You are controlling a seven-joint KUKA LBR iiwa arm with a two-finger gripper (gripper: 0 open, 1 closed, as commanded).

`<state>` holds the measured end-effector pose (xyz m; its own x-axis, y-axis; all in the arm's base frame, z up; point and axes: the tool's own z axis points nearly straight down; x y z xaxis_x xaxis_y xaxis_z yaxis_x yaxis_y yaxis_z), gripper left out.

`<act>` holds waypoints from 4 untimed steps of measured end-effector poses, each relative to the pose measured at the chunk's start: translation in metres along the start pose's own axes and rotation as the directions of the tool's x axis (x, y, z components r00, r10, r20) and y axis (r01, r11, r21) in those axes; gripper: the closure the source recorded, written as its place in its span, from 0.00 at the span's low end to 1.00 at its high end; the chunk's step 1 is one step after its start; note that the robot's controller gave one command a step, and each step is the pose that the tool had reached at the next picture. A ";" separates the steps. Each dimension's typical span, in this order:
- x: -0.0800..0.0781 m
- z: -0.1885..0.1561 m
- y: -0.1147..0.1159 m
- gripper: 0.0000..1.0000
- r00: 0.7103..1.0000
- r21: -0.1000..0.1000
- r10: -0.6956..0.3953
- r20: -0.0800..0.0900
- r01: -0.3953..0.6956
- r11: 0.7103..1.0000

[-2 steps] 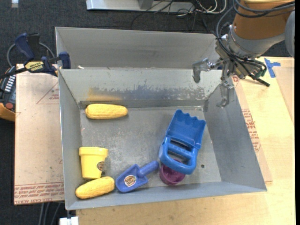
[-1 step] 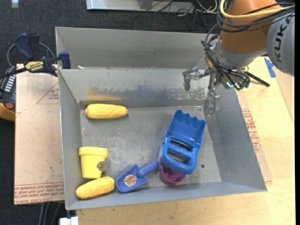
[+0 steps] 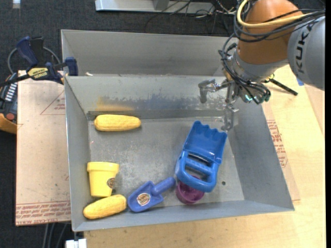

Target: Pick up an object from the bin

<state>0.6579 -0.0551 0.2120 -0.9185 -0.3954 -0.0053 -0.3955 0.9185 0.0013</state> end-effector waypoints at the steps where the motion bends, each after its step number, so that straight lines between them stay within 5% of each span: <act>1: 0.001 0.043 0.002 0.00 1.000 -0.002 -0.024 -0.003 0.024 1.000; 2: 0.005 0.133 0.000 0.00 0.995 0.002 -0.098 0.005 0.098 0.995; 3: 0.007 0.142 0.005 0.00 0.977 -0.002 -0.213 0.001 0.213 0.977; 4: 0.011 0.140 0.008 1.00 0.999 0.003 -0.038 0.013 0.037 0.999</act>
Offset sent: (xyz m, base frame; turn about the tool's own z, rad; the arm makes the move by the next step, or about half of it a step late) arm -0.0066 -0.0028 -0.1419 -0.1074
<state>0.6454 -0.0517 0.0722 -0.9028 -0.4296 -0.0188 -0.4296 0.9030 -0.0019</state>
